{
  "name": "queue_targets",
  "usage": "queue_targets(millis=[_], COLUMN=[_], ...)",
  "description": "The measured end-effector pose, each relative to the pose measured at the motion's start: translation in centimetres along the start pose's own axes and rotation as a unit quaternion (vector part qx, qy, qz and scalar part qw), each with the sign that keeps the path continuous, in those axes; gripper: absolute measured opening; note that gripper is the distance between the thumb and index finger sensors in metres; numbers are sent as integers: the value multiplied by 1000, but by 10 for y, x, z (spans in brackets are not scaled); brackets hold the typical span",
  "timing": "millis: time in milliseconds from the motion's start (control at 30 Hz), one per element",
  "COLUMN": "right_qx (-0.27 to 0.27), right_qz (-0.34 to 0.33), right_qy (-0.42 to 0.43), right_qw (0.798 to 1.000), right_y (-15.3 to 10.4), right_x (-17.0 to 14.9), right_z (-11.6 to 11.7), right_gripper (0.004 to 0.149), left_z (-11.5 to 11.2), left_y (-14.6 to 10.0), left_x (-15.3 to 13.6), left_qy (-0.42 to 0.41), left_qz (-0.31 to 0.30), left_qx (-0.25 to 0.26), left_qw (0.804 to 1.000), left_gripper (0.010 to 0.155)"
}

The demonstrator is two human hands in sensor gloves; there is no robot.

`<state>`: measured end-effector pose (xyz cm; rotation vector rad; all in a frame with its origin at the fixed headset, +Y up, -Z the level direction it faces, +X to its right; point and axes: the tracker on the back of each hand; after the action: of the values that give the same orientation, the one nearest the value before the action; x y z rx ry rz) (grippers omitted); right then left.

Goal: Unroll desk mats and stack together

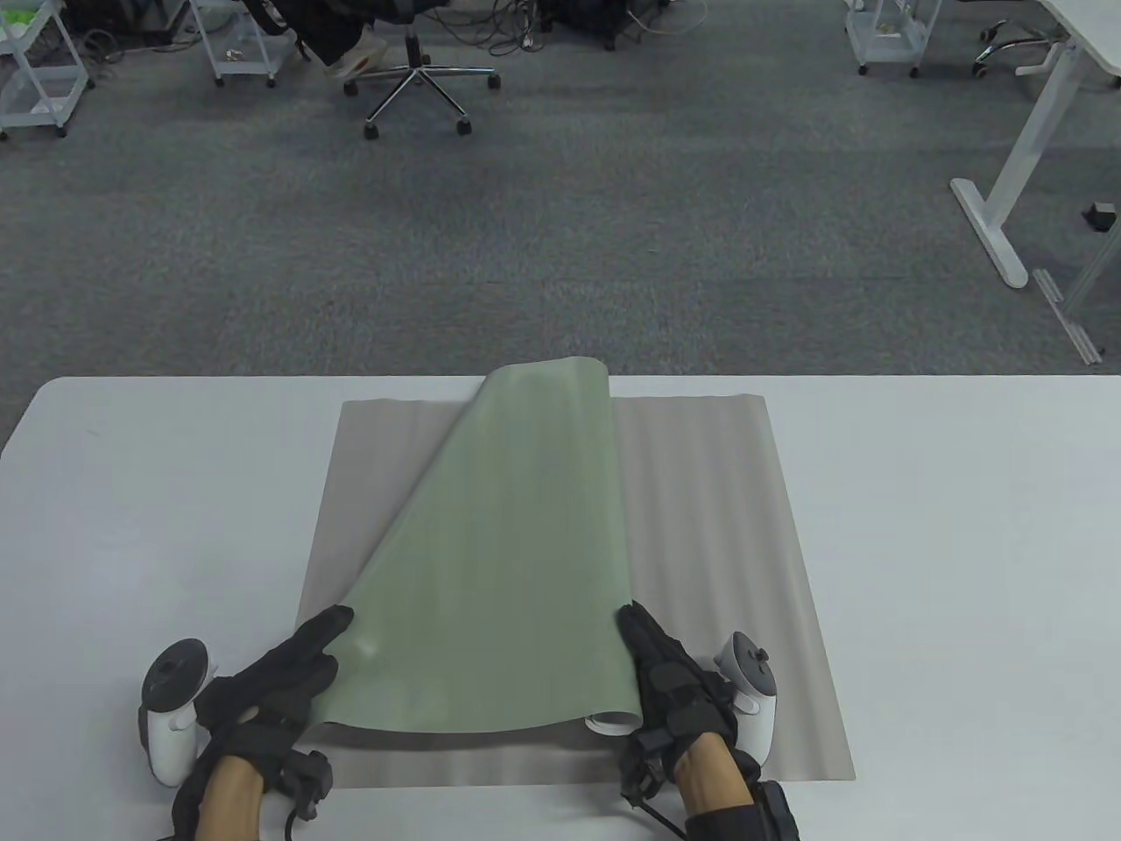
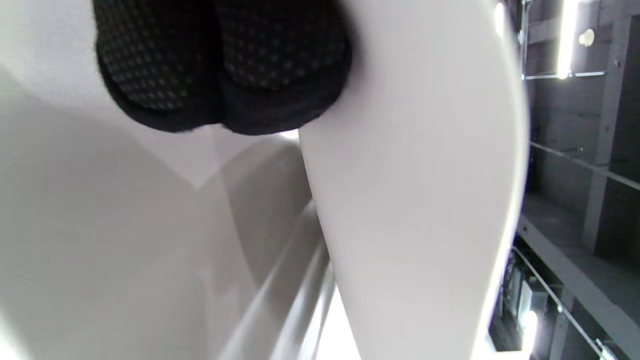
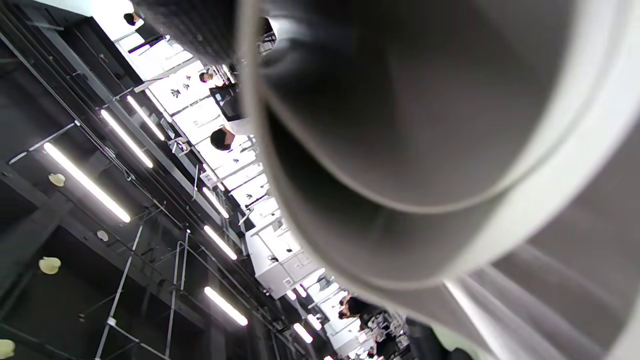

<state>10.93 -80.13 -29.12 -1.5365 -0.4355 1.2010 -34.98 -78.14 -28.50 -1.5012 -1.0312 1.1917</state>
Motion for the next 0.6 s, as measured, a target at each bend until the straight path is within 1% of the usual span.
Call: queue_targets(millis=[133, 167, 233, 333, 400, 500, 567, 600], right_qx=[14, 3, 1, 13, -19, -47, -45, -34], right_qz=[17, 28, 18, 5, -6, -25, -27, -22], right_qy=[27, 12, -24, -18, -30, -66, -59, -34], right_qw=[999, 1000, 1000, 1000, 999, 996, 997, 999], right_y=[2, 1, 2, 1, -2, -4, -4, -3], right_x=[-3, -3, -2, 3, 4, 8, 8, 6], right_z=[0, -1, -2, -1, -2, -4, -5, -5], right_gripper=[89, 89, 90, 86, 84, 82, 82, 83], left_z=[0, 2, 3, 1, 2, 4, 4, 4], left_y=[-1, -1, -2, -3, -3, -3, -3, -3], left_x=[0, -1, -2, -3, -2, -4, -5, -4], left_qy=[4, 12, 9, -4, 2, 5, 5, 6], left_qz=[2, 4, 7, 6, 3, 7, 8, 7], left_qx=[3, 5, 11, 8, 9, 13, 13, 13], left_qw=[1000, 1000, 1000, 1000, 1000, 1000, 1000, 1000], left_gripper=[52, 52, 52, 52, 52, 52, 52, 52])
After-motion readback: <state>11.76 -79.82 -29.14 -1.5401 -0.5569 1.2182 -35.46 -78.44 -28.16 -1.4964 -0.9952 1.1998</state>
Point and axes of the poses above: the tracker on the back of each hand, its own x axis roughly to the thumb side, its own y axis roughly from the wrist to the fingertips, z = x × y, and after that the axes turned 2 degrees about y, right-handed
